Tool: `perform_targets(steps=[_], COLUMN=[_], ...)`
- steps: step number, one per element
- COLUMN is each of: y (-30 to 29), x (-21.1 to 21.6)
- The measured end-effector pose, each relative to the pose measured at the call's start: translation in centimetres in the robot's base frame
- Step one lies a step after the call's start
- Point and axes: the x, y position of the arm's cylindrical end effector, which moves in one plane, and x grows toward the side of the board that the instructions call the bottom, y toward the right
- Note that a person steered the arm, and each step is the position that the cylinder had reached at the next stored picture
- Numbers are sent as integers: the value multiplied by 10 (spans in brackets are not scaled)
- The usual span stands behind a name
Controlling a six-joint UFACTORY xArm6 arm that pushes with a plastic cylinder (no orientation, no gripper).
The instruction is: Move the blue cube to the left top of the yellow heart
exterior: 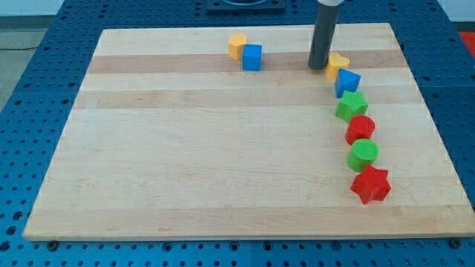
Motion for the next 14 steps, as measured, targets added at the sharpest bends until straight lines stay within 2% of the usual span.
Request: perform_targets(steps=[3, 4, 6, 8, 9, 12, 14], y=[16, 3, -57, -152, -157, -88, -85], x=[0, -1, 24, 10, -9, -21, -51])
